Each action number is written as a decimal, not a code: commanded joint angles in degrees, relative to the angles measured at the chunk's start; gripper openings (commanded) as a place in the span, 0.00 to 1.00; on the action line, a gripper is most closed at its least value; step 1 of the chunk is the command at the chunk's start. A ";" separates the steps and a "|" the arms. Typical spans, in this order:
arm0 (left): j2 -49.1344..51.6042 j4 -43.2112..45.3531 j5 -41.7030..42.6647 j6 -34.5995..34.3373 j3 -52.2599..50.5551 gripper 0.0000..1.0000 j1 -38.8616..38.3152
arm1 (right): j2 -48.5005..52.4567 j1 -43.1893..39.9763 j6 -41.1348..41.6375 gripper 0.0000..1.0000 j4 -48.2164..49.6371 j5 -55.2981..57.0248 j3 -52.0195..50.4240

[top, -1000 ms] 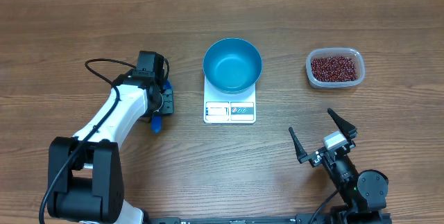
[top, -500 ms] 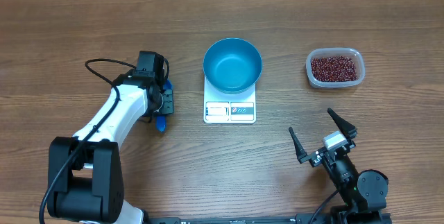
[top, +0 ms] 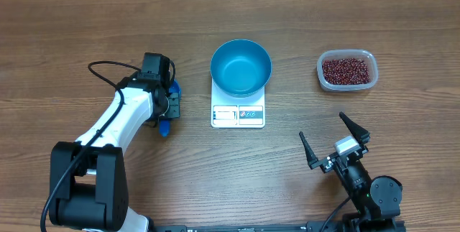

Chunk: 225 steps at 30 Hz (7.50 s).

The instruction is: Scoop item into bowl and weigh 150g on scale

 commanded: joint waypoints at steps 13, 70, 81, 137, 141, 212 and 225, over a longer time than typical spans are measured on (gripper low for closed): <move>-4.46 -22.03 6.93 -11.13 23.50 0.04 -0.13 | -0.46 0.33 0.22 1.00 0.33 0.55 -0.59; -6.75 -6.95 7.91 -81.64 21.77 0.04 -35.19 | 2.19 0.33 78.20 0.93 3.37 -21.18 2.10; -6.75 -6.71 6.64 -81.59 21.77 0.04 -35.19 | 25.94 0.35 59.34 0.88 -1.60 -20.83 18.21; -6.75 -6.36 6.67 -83.34 21.77 0.05 -35.17 | 56.41 16.35 58.77 0.19 17.11 -8.46 24.96; -6.75 -6.34 6.64 -83.34 21.77 0.04 -35.17 | 56.41 16.35 59.41 0.07 17.11 -9.53 24.96; -13.42 -23.56 -6.67 -19.82 25.46 0.05 -34.80 | 45.62 16.35 45.68 0.04 -57.09 23.56 58.60; -2.56 -17.46 -6.99 -24.81 20.37 0.05 -35.19 | 45.94 13.07 44.94 0.04 -56.78 25.11 58.60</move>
